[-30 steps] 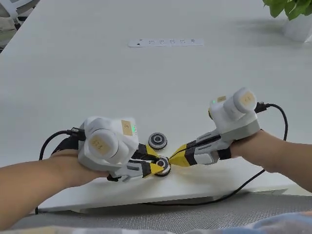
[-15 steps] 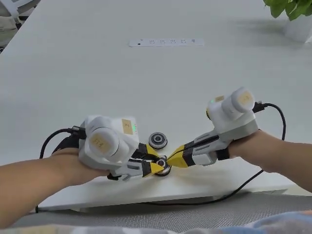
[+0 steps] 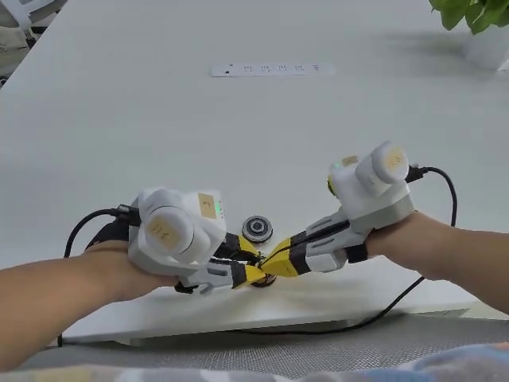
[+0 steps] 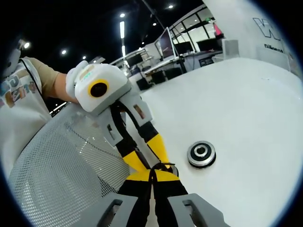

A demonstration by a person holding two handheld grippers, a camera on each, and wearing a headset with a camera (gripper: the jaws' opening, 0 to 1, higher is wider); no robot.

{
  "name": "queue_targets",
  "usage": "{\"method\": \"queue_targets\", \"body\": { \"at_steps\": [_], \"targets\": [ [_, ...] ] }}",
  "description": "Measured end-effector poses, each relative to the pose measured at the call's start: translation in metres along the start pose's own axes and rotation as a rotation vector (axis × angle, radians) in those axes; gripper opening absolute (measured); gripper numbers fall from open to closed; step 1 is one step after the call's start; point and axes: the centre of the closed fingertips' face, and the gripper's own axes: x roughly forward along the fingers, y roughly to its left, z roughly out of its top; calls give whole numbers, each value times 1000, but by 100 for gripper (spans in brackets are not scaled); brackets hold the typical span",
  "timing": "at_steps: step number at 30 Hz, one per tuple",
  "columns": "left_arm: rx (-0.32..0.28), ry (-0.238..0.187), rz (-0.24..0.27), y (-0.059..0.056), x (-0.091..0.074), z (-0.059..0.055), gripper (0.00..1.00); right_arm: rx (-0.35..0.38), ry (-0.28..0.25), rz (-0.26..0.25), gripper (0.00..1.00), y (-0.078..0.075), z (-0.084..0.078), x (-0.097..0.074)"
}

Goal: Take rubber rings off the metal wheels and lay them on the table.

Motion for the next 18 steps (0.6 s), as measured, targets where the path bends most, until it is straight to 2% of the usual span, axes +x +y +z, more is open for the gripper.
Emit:
{"method": "queue_targets", "body": {
  "at_steps": [6,18],
  "targets": [
    [0,-2,-3,0,0,1,12,-38,-5,-16,0,-3,-1,-1],
    [0,9,-3,2,0,1,15,-23,-19,-24,0,-6,2,-3]
  ]
}}
